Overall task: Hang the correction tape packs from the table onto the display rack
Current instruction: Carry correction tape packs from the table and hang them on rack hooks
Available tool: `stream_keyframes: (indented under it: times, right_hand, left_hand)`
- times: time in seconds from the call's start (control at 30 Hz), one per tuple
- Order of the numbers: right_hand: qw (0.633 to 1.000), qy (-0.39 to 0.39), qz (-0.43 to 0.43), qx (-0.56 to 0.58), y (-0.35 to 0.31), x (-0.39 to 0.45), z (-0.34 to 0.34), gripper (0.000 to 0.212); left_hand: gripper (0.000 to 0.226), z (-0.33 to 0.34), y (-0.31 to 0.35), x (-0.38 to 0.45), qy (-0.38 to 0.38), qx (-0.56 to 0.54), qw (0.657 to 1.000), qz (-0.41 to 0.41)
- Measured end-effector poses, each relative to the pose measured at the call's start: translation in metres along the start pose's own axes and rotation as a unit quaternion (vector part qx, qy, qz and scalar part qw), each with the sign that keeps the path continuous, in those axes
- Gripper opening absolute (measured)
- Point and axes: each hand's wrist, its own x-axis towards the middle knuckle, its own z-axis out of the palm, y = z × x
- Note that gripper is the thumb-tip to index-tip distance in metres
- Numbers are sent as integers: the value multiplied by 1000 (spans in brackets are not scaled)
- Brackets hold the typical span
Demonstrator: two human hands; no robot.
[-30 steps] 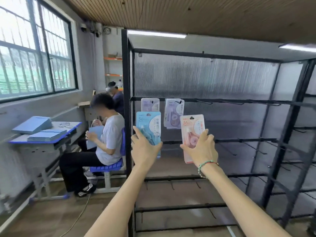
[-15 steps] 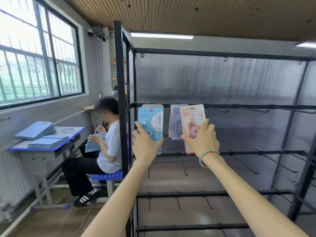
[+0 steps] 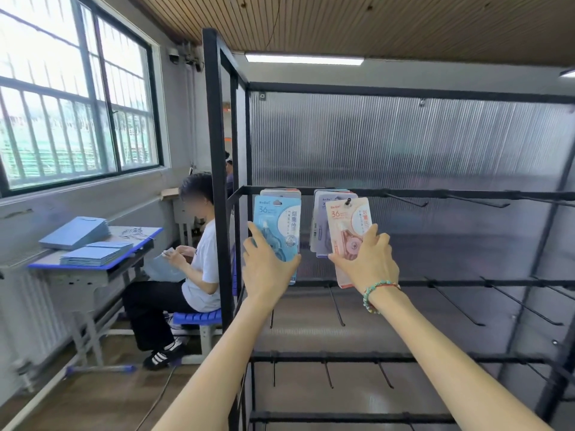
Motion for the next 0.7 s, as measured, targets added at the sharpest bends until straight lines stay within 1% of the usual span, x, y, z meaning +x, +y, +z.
stream_keyframes:
  times: [0.27, 0.57, 0.7]
  right_hand:
    - [1000, -1, 0, 3, 2, 1, 3, 111]
    - [1000, -3, -7, -7, 4, 1, 2, 109]
    - [1000, -5, -6, -6, 4, 3, 3, 109]
  left_hand:
    - [117, 0, 1, -5, 4, 29, 999, 23]
    - [117, -1, 5, 1, 1, 17, 1000, 5]
    - [117, 0, 3, 1, -19, 30, 999, 3]
